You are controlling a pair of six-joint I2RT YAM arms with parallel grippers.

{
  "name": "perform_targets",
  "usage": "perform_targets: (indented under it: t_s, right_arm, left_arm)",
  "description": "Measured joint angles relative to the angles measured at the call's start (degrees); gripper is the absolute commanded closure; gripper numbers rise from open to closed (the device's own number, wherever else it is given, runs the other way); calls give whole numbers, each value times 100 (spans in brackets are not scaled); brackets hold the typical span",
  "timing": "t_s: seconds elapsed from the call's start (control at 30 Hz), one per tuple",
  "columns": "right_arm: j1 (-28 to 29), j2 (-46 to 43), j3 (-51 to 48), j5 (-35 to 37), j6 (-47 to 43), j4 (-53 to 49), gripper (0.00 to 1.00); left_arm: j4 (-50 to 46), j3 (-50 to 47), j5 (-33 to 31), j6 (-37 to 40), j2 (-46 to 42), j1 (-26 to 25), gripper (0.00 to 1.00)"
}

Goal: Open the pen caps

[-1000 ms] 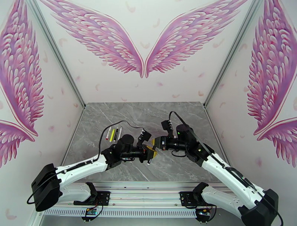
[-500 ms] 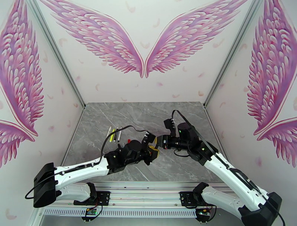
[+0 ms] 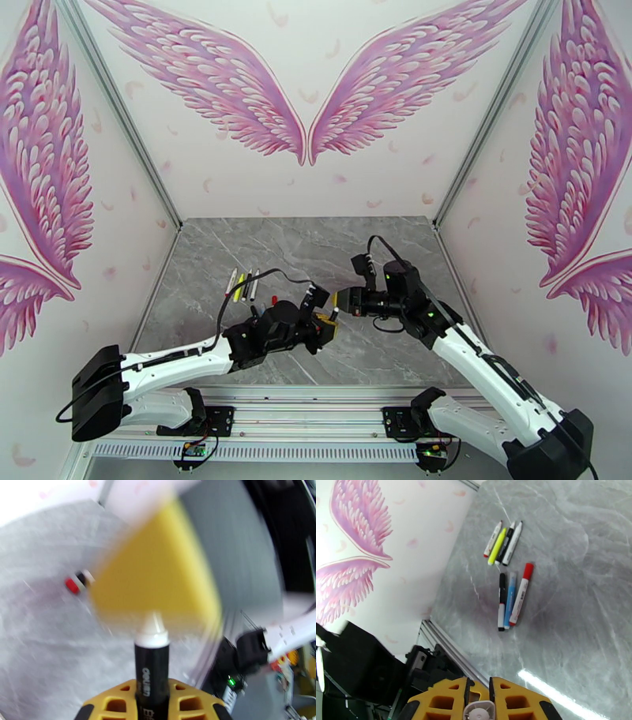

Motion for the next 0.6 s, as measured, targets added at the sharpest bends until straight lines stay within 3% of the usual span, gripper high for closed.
perform_targets:
  t_s: [0.13,0.23,0.6]
  right_arm:
    - [-297,-96,-2,-4,-131,391,87]
    - [-297,-138,-11,46,-245,437,87]
    - [-304,551,284,1467,-1226,-1453,85]
  left_arm:
    - [-20,-256,667,-83,-55,55,98]
    - [-111,-291,776,-114,-168,83,98]
    - [-568,-599,-372,-326,-1292,431,97]
